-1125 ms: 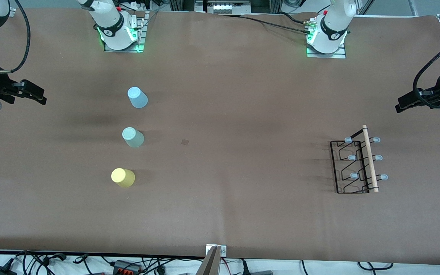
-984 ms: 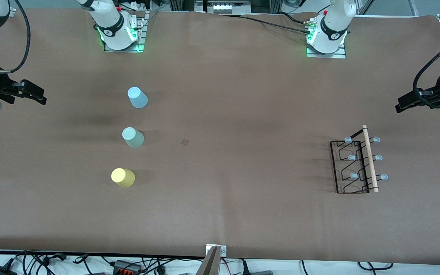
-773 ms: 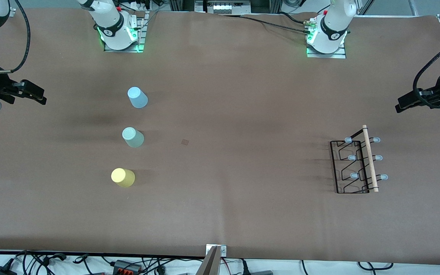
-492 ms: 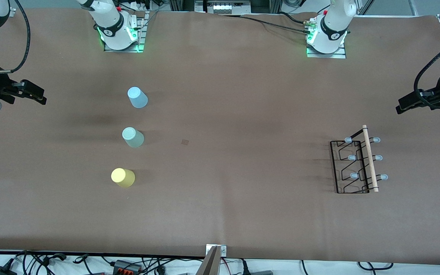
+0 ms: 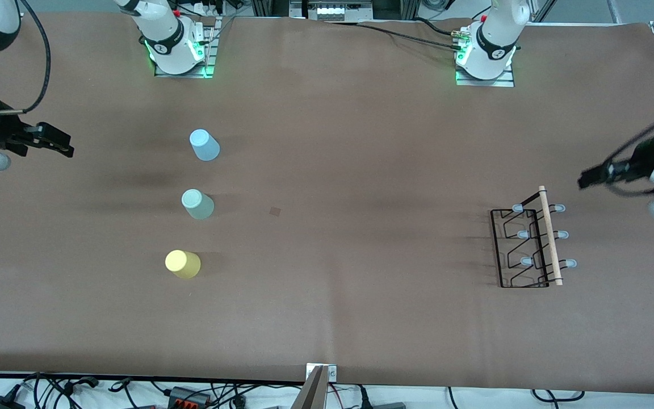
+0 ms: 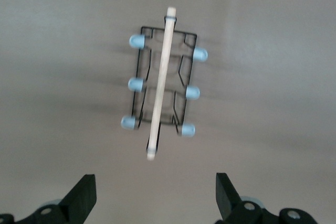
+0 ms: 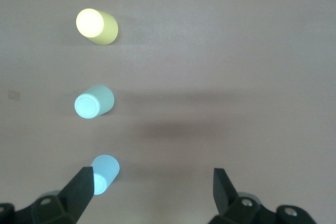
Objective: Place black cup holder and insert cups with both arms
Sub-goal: 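Reach the left gripper to the rack handle while the right gripper reaches the teal cup, then close the left gripper on the handle while the right gripper grips the cup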
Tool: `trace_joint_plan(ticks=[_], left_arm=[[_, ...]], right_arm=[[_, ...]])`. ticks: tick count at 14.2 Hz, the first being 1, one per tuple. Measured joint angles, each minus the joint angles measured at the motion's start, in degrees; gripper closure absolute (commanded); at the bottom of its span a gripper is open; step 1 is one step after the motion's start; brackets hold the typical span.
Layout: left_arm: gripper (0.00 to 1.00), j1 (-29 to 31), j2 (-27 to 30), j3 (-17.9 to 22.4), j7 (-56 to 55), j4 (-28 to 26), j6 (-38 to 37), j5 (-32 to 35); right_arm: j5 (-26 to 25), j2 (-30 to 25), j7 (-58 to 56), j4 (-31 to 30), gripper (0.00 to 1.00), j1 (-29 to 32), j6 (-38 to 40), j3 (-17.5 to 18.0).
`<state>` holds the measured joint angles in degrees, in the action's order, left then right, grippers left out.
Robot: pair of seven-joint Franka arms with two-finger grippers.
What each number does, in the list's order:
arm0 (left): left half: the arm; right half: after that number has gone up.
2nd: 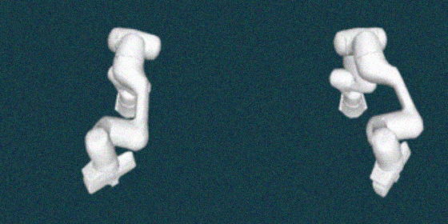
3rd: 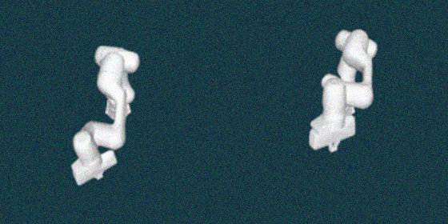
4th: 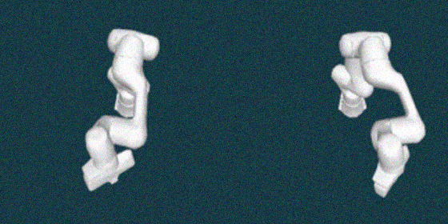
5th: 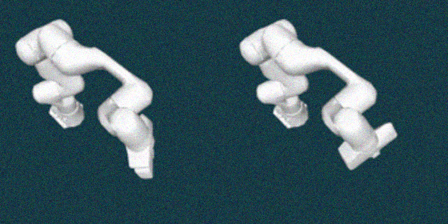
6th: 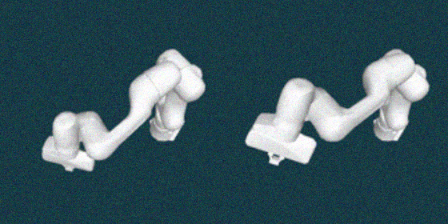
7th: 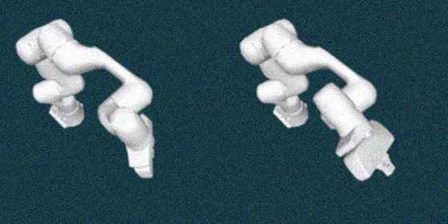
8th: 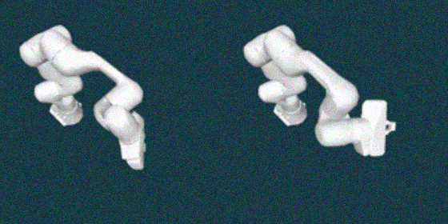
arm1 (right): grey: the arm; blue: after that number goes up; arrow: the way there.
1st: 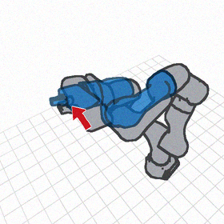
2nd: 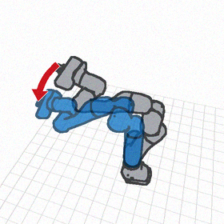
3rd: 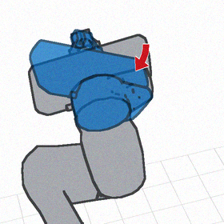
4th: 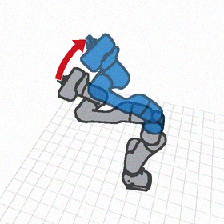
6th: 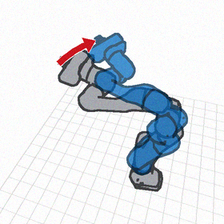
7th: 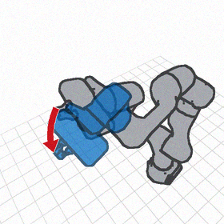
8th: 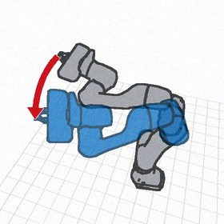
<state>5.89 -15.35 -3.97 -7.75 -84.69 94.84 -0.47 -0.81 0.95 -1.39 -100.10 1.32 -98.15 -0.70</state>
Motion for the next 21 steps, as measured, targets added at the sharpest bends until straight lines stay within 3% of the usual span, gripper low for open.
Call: trace_joint_plan(ticks=[4,10,15,18,19,21], left_arm=[[0.0,-0.2,-5.6,-0.2,0.0,-6.0,13.4,0.0],[0.02,0.6,-5.3,-0.2,4.0,-18.1,31.7,0.0],[0.42,1.1,-5.2,-0.2,4.9,-21.9,34.7,0.0],[0.92,1.2,-5.1,-0.2,5.0,-22.3,35.4,0.0],[0.98,1.2,-5.1,-0.2,5.1,-22.4,35.5,0.0],[0.99,1.2,-5.1,-0.2,5.1,-22.5,35.5,0.0]], right_arm=[[0.0,3.0,0.0,0.0,0.0,-0.5,-0.7,0.5],[0.3,10.5,0.0,0.0,0.0,-4.5,-3.6,0.8],[0.7,19.6,5.5,0.0,0.0,-9.5,-9.5,0.9],[1.8,23.4,8.7,0.0,0.0,-11.8,-12.9,0.9],[2.5,24.5,9.7,0.0,0.0,-12.3,-13.9,0.9],[3.0,26.2,10.9,0.0,0.0,-13.1,-15.6,0.9]])
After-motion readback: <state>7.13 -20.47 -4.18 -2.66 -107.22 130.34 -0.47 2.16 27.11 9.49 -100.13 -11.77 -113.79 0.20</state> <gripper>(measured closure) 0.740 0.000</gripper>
